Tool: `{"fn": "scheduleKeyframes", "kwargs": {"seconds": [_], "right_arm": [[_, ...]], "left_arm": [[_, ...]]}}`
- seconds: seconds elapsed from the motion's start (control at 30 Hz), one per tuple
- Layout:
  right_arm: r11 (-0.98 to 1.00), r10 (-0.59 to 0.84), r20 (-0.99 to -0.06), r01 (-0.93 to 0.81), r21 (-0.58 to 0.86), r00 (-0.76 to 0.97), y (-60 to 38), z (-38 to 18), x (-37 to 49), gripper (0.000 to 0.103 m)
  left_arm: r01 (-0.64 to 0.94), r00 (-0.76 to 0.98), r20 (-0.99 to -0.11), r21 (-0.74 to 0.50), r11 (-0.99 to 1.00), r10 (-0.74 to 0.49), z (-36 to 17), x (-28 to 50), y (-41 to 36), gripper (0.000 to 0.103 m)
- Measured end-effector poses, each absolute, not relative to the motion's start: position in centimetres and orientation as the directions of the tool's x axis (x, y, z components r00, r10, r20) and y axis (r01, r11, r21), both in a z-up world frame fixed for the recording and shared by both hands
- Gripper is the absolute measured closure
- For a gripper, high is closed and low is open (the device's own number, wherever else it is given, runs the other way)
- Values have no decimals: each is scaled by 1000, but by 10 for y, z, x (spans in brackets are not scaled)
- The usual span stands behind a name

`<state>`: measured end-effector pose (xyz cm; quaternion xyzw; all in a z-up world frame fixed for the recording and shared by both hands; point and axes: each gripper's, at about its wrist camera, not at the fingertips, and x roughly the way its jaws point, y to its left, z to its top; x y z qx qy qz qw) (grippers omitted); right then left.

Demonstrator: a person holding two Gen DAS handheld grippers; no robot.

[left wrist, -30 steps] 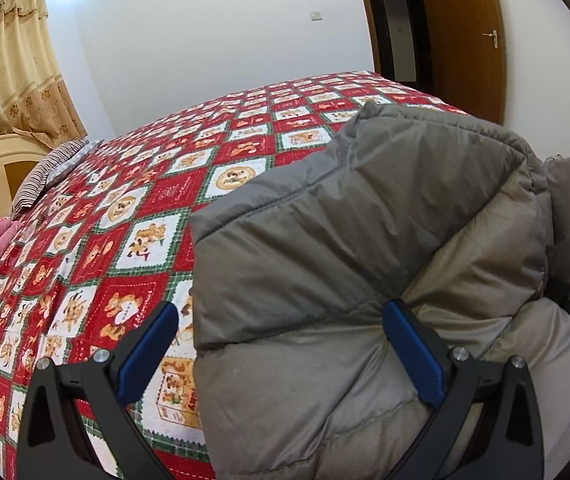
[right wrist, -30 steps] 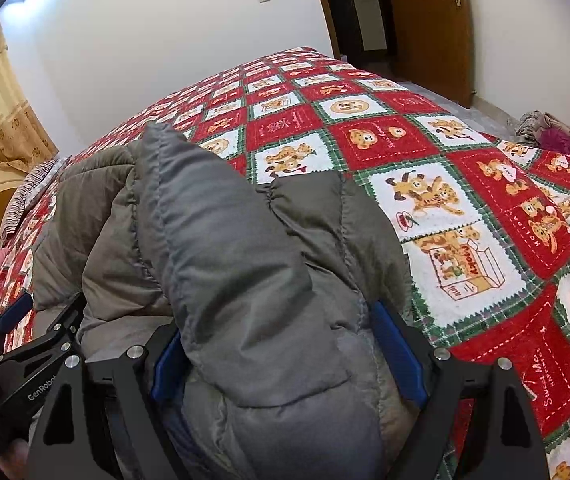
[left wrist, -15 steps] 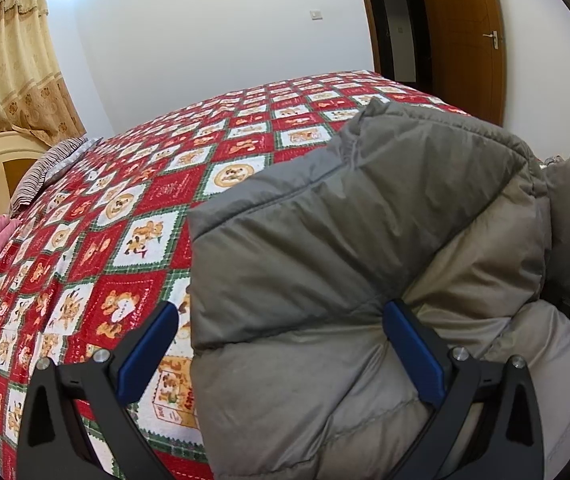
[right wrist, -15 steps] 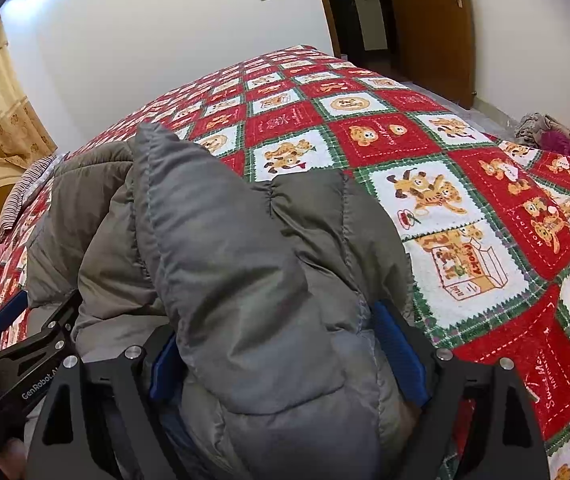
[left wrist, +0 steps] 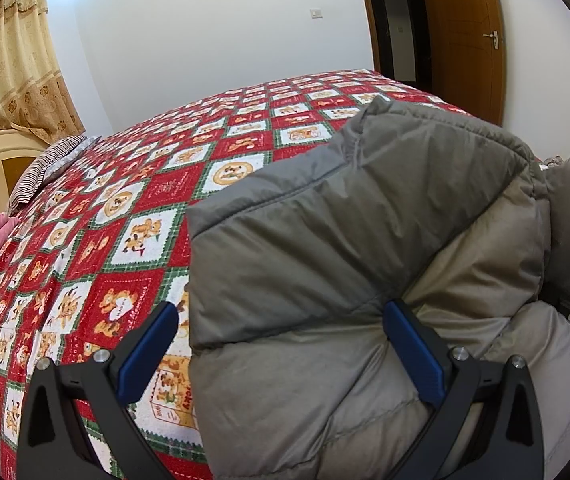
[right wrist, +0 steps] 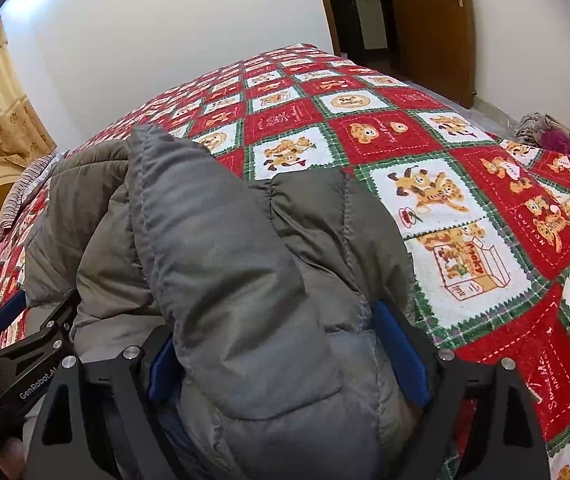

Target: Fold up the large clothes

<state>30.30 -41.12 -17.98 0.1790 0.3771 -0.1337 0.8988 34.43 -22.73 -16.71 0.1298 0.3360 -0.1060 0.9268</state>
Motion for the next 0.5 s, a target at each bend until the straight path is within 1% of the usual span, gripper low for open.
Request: {"fn": "scheduleKeyframes", "kwargs": {"seconds": [0.17, 0.27, 0.33, 0.4, 0.5], "right_arm": [[900, -98, -727, 372, 226, 680, -413, -181, 304, 15], [908, -70, -730, 347, 236, 680, -415, -176, 301, 15], [898, -38, -715, 337, 282, 698, -422, -168, 286, 15], [876, -11, -692, 340, 341, 721, -431, -165, 270, 14], [860, 46, -695, 327, 393, 717, -439, -174, 259, 13]], "left_arm": [[288, 748, -654, 167, 943, -113, -167, 344, -227, 0], [302, 735, -668, 166, 939, -118, -164, 339, -221, 0], [324, 703, -694, 118, 939, -155, -159, 331, -210, 0], [356, 678, -698, 34, 934, -233, -154, 317, -192, 0], [369, 638, -703, -81, 926, -315, -159, 306, -175, 0]]}}
